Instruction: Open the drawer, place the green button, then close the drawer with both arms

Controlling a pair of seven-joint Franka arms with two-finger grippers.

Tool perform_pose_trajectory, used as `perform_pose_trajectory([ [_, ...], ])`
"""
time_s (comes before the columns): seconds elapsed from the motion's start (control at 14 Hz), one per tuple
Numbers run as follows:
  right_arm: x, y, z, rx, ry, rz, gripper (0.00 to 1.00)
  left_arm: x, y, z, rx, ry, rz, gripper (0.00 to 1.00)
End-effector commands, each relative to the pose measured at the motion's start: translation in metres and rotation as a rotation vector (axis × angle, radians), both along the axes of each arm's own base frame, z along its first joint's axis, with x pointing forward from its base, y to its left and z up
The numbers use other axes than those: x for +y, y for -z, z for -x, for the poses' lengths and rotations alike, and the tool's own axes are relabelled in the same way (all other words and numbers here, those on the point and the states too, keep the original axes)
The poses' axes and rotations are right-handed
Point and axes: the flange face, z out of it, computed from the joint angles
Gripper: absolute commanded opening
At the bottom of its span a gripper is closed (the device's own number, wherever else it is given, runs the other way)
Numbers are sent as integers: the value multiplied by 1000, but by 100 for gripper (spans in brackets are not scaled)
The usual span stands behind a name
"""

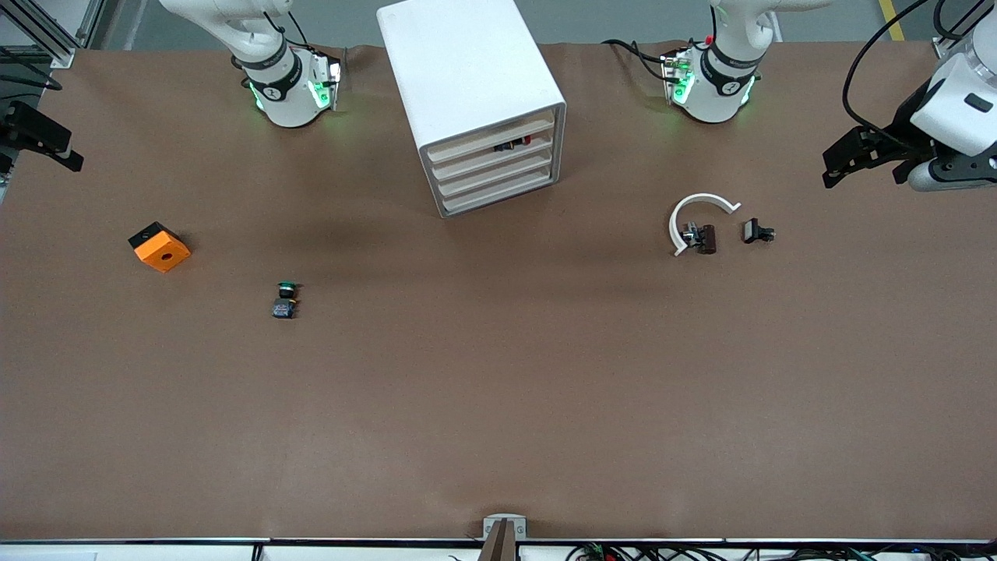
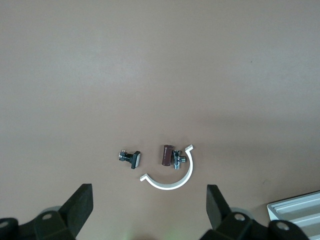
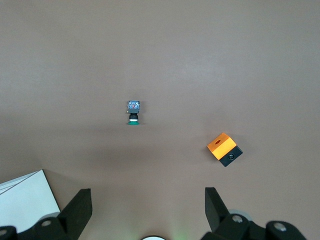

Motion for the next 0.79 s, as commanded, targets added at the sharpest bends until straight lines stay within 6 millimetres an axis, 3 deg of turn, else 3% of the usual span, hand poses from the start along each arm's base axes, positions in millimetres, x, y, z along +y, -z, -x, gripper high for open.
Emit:
perform_pose_trajectory([
  [0.0,-1,-4,2,-5,-9,0,100,2,-4,-1,6,4,14,100],
  [0.29,-1,-4,2,-5,-9,0,100,3,-4,-1,6,21,13,100],
  [0.43,-1,-4,2,-5,-9,0,100,-6,-5,0,3,33,4,100],
  [0.72,-1,-5,2,-8,-9,0,100,-1,3,-5,18,21,6,100],
])
